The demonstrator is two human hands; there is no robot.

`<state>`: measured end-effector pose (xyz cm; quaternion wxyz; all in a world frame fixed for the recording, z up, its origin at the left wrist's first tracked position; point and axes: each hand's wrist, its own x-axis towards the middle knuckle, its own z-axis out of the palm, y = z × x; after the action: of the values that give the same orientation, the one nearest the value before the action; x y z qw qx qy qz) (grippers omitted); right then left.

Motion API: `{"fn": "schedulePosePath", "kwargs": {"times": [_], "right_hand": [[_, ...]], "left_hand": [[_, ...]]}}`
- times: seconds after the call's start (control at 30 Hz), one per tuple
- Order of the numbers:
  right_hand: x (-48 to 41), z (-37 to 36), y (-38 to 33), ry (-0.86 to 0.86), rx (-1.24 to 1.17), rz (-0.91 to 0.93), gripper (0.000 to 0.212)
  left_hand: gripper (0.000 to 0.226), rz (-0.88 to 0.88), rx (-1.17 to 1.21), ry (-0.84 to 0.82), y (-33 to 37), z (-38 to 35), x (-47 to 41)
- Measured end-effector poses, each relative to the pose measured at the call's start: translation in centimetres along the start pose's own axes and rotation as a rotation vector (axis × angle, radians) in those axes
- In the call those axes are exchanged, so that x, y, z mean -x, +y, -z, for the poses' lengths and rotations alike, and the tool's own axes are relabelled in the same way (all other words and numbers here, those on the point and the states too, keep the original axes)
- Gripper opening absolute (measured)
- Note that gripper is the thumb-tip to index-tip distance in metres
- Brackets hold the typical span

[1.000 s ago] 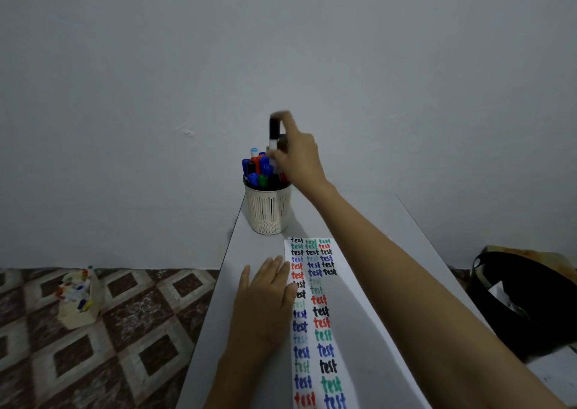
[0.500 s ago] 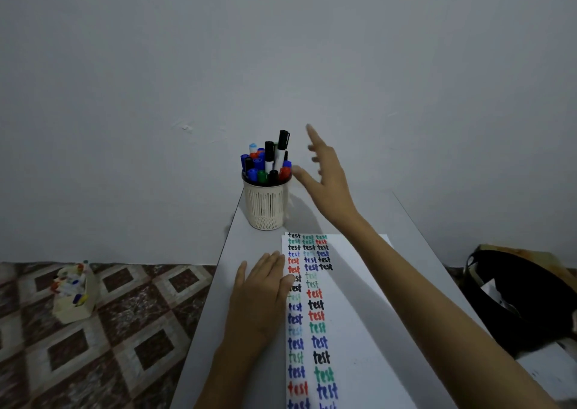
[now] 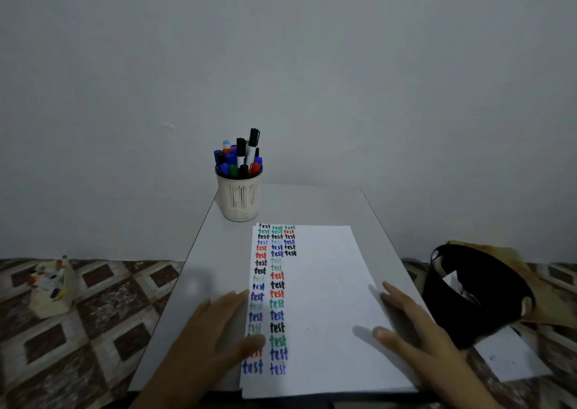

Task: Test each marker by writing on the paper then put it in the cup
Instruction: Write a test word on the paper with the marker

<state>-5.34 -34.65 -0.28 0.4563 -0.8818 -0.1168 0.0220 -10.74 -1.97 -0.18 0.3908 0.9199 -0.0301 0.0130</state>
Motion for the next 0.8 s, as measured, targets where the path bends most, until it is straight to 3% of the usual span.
{"fn": "schedulePosePath", "kwargs": {"times": [0.1,0.2,0.27,0.5,0.63,0.8], "right_hand": [[1.5,1.0,0.2,-0.134,0.061,-0.031,0.104],[2.6,1.9,-0.5,-0.27,0.081,-0.054,0.117],[2.8,2.0,-0.5,-0.29,0.129,-0.041,0.12],[3.2,1.4,0.3,-0.044,-0.023,0.122,0.083],[3.3,1.2,-0.2,-0.003,-0.071,0.207,0.059],[2.9,0.5,0.6,0.068,-0.038,0.191,0.05]], "left_hand": [[0.083,-0.068,-0.082,-0.025,0.6,0.0,2.2],[0.095,-0.238,-0.242,0.014,-0.3,-0.6,3.0],[0.091,-0.238,-0.249,0.054,-1.3,-1.2,2.9],[0.08,-0.247,-0.118,0.076,-1.9,-1.2,2.8],[0.071,-0.237,-0.066,0.102,-1.9,-1.3,2.9],[0.057,-0.228,-0.009,0.184,-1.8,-1.3,2.5]]}}
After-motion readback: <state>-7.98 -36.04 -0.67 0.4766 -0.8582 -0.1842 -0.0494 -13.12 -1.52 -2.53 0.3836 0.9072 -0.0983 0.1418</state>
